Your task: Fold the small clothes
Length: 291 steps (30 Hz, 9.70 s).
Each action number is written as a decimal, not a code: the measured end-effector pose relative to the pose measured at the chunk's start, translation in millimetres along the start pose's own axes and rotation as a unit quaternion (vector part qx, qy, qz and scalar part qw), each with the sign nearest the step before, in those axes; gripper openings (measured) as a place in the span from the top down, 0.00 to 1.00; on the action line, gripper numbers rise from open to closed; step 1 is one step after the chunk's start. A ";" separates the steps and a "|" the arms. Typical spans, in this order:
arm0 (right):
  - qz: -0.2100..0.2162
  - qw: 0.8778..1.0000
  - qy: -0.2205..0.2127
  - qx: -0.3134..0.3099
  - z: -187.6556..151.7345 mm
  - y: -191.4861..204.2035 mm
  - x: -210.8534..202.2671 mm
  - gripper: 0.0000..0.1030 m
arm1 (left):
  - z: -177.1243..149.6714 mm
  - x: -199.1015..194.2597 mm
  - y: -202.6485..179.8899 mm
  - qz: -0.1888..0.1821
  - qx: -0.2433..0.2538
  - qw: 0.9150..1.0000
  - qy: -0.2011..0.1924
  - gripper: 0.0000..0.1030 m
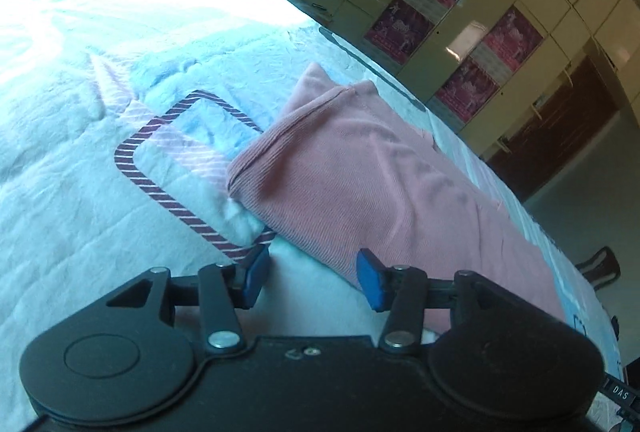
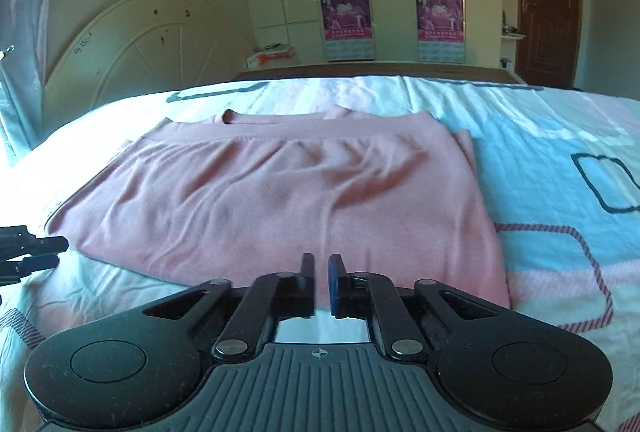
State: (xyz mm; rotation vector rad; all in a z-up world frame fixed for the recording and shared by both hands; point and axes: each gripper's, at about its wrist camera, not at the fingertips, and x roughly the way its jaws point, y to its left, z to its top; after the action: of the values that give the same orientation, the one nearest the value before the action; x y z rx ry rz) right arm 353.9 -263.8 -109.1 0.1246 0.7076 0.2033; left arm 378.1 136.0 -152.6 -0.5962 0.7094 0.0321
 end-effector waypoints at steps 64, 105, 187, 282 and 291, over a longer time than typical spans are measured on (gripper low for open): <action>0.127 0.954 -0.019 0.271 68.7 -191.0 26.3 0.35 | -88.6 65.5 -313.6 -0.129 0.241 0.956 0.104 0.52; 0.070 0.984 0.042 0.161 63.6 -171.7 56.1 0.75 | 3.1 127.6 -240.4 -0.082 0.253 0.956 0.125 0.48; -0.015 0.995 0.073 -0.068 -9.8 -77.2 3.6 0.73 | -98.9 55.4 -214.6 -0.019 0.326 0.938 0.119 0.36; 0.031 0.999 0.042 -0.013 103.3 -33.2 56.6 0.82 | 24.8 87.4 -257.9 -0.071 0.391 0.914 0.086 0.69; 0.098 0.993 0.049 -0.040 106.1 91.8 101.4 0.82 | 81.8 49.5 -153.5 -0.011 0.359 0.930 0.079 0.69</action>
State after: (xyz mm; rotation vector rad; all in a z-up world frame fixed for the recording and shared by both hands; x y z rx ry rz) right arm 485.6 -156.2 -76.5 0.1089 0.7840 0.4282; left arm 499.8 42.5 -56.8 0.1011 0.8070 -0.2911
